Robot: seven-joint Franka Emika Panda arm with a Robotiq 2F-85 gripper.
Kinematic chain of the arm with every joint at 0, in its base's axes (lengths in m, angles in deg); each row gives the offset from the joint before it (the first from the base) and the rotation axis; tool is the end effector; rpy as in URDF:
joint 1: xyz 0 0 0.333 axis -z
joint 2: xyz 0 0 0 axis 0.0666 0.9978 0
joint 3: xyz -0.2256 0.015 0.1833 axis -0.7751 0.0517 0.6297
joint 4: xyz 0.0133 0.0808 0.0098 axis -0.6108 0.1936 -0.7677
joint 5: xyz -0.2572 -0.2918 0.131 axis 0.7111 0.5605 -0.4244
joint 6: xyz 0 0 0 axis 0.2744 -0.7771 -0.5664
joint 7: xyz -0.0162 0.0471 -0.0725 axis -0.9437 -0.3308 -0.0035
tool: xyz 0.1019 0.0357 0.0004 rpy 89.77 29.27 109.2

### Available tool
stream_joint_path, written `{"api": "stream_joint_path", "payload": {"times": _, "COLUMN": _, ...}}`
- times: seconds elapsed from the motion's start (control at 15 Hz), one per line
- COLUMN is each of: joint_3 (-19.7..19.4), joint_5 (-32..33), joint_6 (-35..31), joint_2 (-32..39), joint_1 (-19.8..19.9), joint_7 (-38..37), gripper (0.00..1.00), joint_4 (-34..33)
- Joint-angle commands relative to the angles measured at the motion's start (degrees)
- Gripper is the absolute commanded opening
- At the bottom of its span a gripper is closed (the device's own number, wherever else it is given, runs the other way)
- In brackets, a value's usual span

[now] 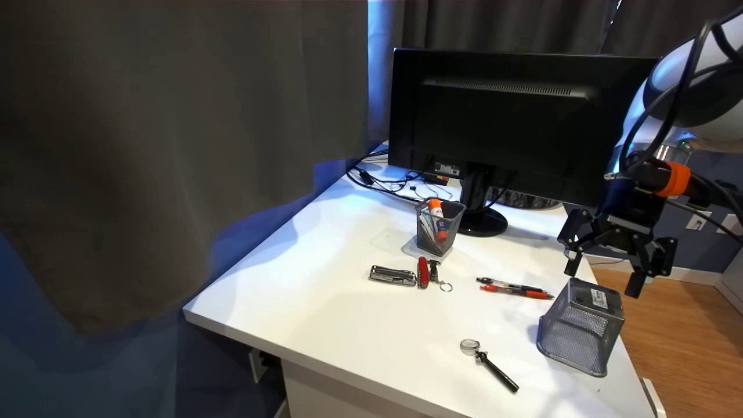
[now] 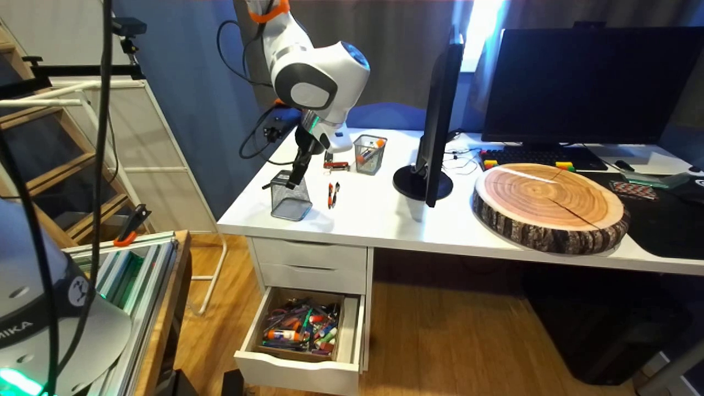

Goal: Turn the grey basket at the front of the desk upright.

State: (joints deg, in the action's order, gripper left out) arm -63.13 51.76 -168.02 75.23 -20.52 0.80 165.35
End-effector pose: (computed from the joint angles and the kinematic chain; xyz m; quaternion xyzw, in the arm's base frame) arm 0.4178 0.3111 0.1350 -0.9553 0.1460 0.2221 0.1292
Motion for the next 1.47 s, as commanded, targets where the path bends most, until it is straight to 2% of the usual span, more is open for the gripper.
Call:
{"api": "stream_joint_path", "payload": {"times": 0.0, "joint_3": -0.41, "joint_5": -1.45, "joint_6": 3.1, "joint_2": 2.79, "joint_1": 0.02, "joint_7": 0.22, "gripper": 1.0, "joint_4": -3.38}}
{"api": "stream_joint_path", "payload": {"times": 0.67, "joint_3": -1.81, "joint_5": -1.23, "joint_6": 9.42, "joint_2": 7.38, "joint_1": 0.42, "joint_7": 1.21, "gripper": 1.0, "joint_4": -8.09}}
{"api": "stream_joint_path", "payload": {"times": 1.13, "joint_3": -1.54, "joint_5": -2.55, "joint_6": 9.97, "joint_2": 10.53, "joint_1": 0.61, "joint_7": 2.36, "gripper": 1.0, "joint_4": -10.13}}
{"api": "stream_joint_path", "payload": {"times": 1.2, "joint_3": -1.58, "joint_5": -2.66, "joint_6": 10.06, "joint_2": 10.7, "joint_1": 0.64, "joint_7": 2.48, "gripper": 0.94, "joint_4": -10.14}}
{"api": "stream_joint_path", "payload": {"times": 1.33, "joint_3": -1.71, "joint_5": -2.76, "joint_6": 10.1, "joint_2": 10.7, "joint_1": 0.59, "joint_7": 2.28, "gripper": 0.66, "joint_4": -10.12}}
{"api": "stream_joint_path", "payload": {"times": 1.4, "joint_3": -1.74, "joint_5": -2.93, "joint_6": 10.34, "joint_2": 10.44, "joint_1": 0.53, "joint_7": 2.12, "gripper": 0.6, "joint_4": -10.09}}
